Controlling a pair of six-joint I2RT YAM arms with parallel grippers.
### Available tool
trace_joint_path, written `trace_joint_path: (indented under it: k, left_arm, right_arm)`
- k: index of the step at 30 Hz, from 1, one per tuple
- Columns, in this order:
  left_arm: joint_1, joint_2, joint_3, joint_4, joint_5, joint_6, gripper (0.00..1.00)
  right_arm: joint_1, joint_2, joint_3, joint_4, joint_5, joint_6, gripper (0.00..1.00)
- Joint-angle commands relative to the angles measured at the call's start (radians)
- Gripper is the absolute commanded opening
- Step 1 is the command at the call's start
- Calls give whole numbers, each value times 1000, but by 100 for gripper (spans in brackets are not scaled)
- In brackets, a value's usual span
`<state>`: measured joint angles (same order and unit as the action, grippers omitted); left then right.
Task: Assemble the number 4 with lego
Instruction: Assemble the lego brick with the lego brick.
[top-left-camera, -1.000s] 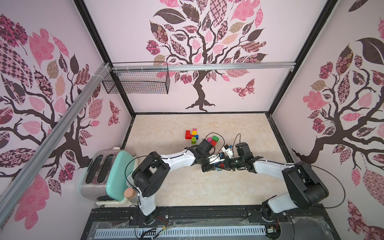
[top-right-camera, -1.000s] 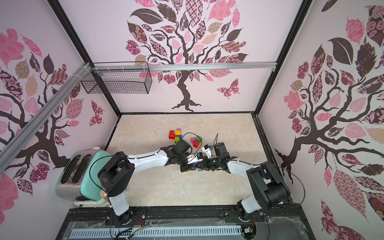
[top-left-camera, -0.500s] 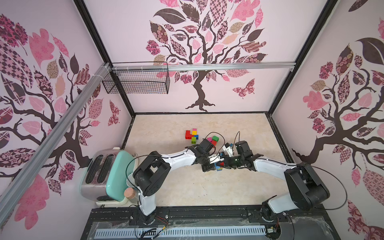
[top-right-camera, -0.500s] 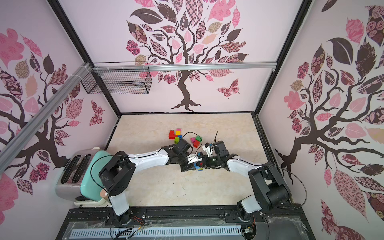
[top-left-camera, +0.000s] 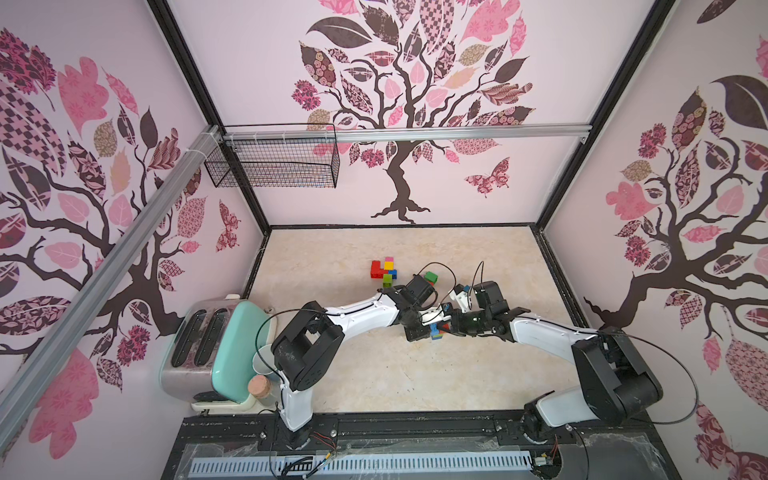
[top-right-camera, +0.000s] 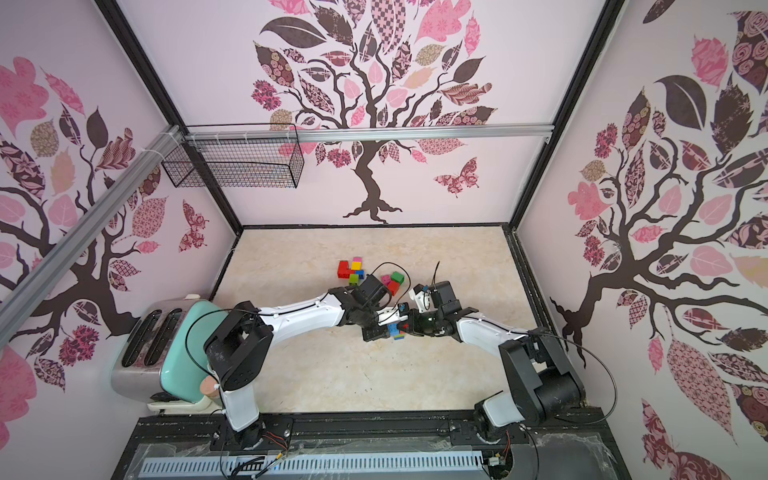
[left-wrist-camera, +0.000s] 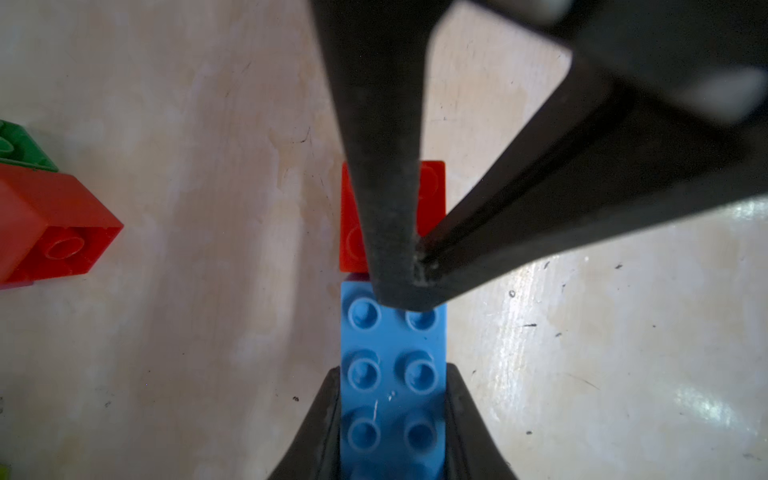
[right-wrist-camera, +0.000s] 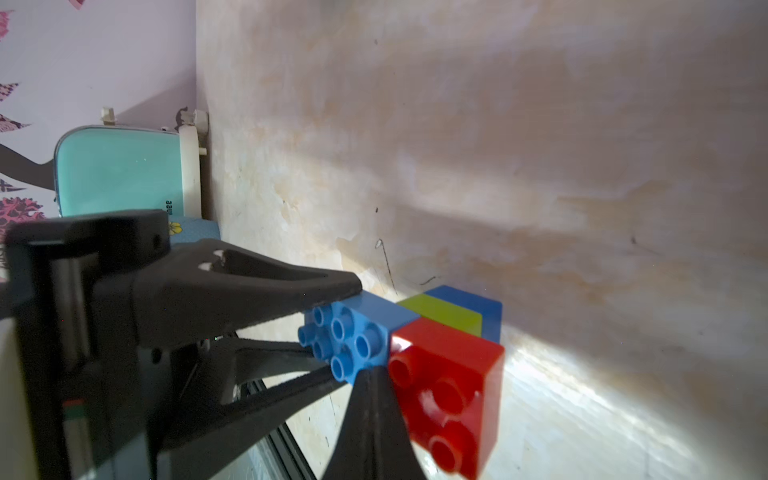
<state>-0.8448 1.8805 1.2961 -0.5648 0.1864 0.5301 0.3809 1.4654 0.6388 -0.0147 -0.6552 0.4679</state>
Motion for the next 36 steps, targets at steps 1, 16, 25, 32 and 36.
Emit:
trace_joint_path:
  k: [1, 16, 25, 32, 36]
  left_arm:
    - [-43, 43, 42, -83, -92, 69, 0]
    - [-31, 47, -9, -6, -17, 59, 0]
    - [-25, 45, -5, -3, -2, 50, 0]
    - [-23, 40, 1, -3, -1, 46, 0]
    - [-23, 37, 2, -2, 1, 46, 0]
  right_arm:
    - [17, 58, -61, -151, 182, -37, 0]
    - [17, -13, -71, 242, -140, 189, 0]
    - [16, 60, -64, 274, -184, 199, 0]
    - [10, -8, -67, 270, -153, 221, 0]
    - [-18, -54, -90, 345, -175, 285, 0]
